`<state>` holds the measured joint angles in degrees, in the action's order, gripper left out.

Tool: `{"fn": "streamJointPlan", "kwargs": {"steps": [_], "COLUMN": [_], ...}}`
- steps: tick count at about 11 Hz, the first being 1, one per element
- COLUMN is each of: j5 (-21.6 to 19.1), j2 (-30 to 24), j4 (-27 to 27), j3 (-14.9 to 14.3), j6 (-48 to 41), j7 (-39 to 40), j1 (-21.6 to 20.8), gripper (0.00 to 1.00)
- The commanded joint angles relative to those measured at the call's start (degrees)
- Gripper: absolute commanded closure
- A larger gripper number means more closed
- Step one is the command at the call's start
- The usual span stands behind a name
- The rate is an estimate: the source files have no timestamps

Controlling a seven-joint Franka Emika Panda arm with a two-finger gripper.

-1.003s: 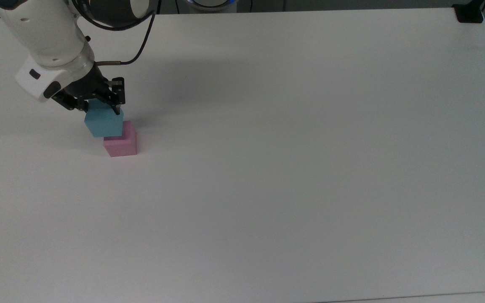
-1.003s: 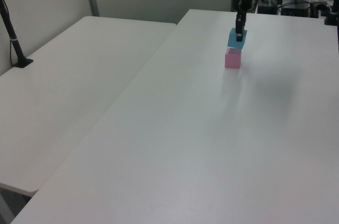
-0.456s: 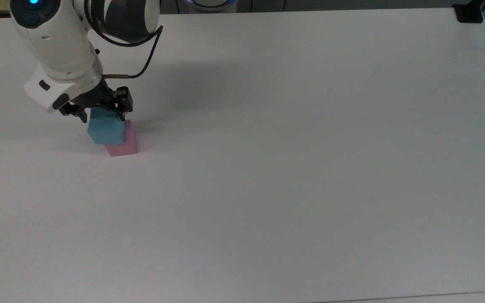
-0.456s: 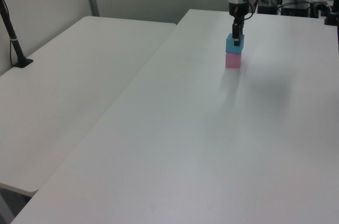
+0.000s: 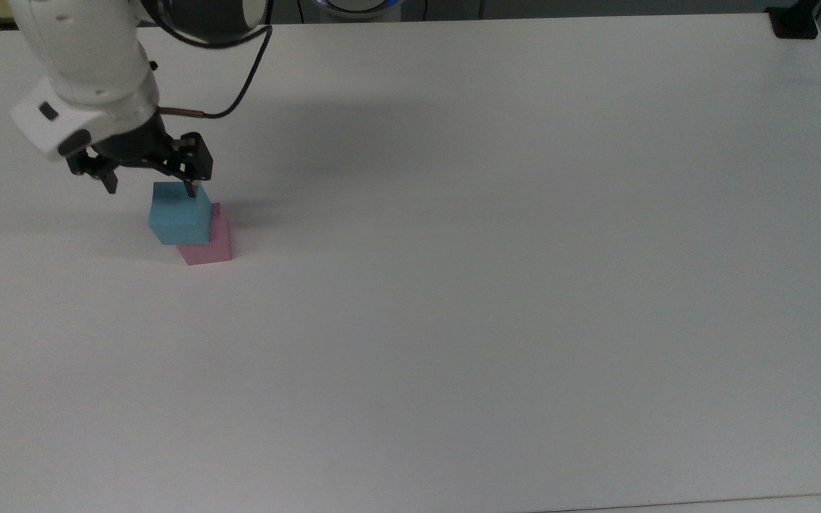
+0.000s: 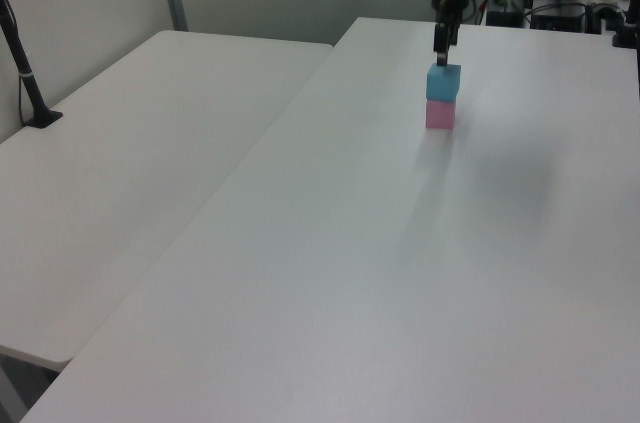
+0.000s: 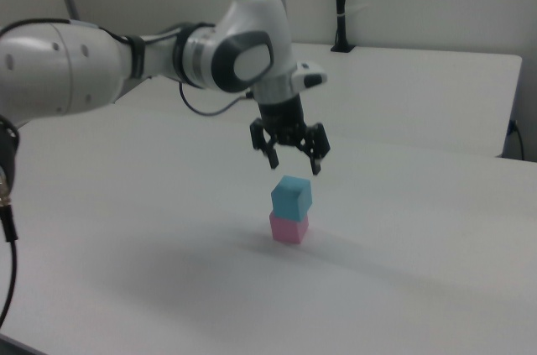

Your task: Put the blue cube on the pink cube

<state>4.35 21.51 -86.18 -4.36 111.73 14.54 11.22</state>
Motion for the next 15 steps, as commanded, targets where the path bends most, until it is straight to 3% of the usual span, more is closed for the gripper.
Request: {"fn": "streamJointPlan", "kwargs": {"steps": [1, 3, 5, 8, 9, 11, 15], "j5": [-3.29, -3.3, -3.73, -4.44, -3.83, -3.56, -2.77], "j2": [-11.11, -15.6, -19.99, -23.96, -23.79, -23.27, -22.21], "j4": [-1.97, -1.62, -1.62, -1.97, -1.97, -1.97, -2.23], "j3": [-0.03, -0.3, -0.56, -5.64, -7.05, -7.15, -6.8], "j6": [-8.15, -16.59, -19.6, -21.99, -21.47, -19.1, -18.74], "j7": [-11.01, -14.09, -17.51, -18.86, -17.46, -10.79, -9.8], "j1": [1.52, 1.08, -0.75, -8.21, -10.06, -10.17, -10.26], "gripper": [0.0, 0.0, 0.0, 0.0, 0.0, 0.0, 0.0]}}
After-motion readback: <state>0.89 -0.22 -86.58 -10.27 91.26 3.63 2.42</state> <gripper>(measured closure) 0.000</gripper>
